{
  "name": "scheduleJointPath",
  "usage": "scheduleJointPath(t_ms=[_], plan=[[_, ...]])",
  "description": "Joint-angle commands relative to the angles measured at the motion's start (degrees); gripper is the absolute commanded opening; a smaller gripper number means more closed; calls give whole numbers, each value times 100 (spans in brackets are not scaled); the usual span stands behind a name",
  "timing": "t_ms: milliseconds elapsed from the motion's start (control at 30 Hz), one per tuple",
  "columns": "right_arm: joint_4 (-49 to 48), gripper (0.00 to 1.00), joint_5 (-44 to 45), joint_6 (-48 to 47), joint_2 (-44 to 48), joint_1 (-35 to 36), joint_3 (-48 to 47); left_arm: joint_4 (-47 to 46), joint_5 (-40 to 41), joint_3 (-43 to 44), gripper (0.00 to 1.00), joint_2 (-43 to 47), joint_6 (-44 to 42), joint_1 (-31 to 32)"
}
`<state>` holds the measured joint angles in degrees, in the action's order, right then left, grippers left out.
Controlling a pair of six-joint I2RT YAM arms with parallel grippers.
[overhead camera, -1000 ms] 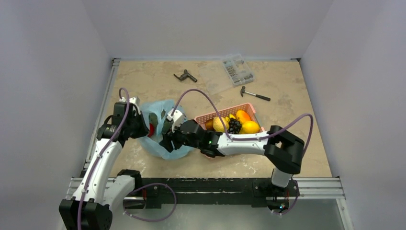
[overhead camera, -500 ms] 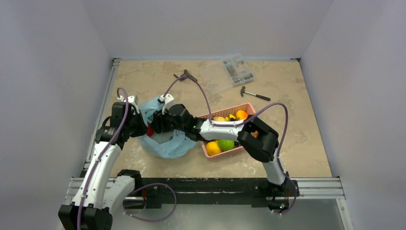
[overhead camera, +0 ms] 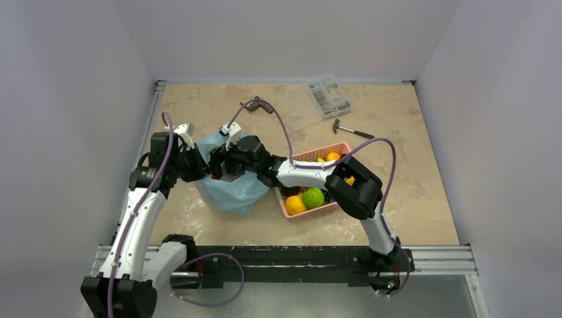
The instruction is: Take the fake fruits out of the plastic bag
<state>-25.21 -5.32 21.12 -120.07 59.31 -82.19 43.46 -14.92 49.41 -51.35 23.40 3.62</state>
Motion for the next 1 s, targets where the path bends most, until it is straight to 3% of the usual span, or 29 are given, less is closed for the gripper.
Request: scheduleJointPath(t_ms=[0,200,300,333,400,433,600,967], plan=[[-125,82,-413,-531,-113,369,1,-529,-1149,625,0,-176,331,43],[66,85,-905,-941,-287,388,-17,24,-797,-9,0,468,-42,43],[103,76,-1030,-947,-286,434,-11,250,-799,-204,0,696,-254,43],[96,69,-1012,-911,-285,459,8,314,-748,-208,0,755,-265,43],[211,58,-733,-880,-327,526,-50,294,-670,-209,0,948,-266,43],[297,58,-473,-882,-356,567,-79,219,-645,-237,0,1066,-258,43],[264,81,23,-953,-573,606,-108,-33,-452,-524,0,1489,-182,60],[662,89,1245,-1330,-963,897,-157,45,21,-450,0,1450,-188,60]])
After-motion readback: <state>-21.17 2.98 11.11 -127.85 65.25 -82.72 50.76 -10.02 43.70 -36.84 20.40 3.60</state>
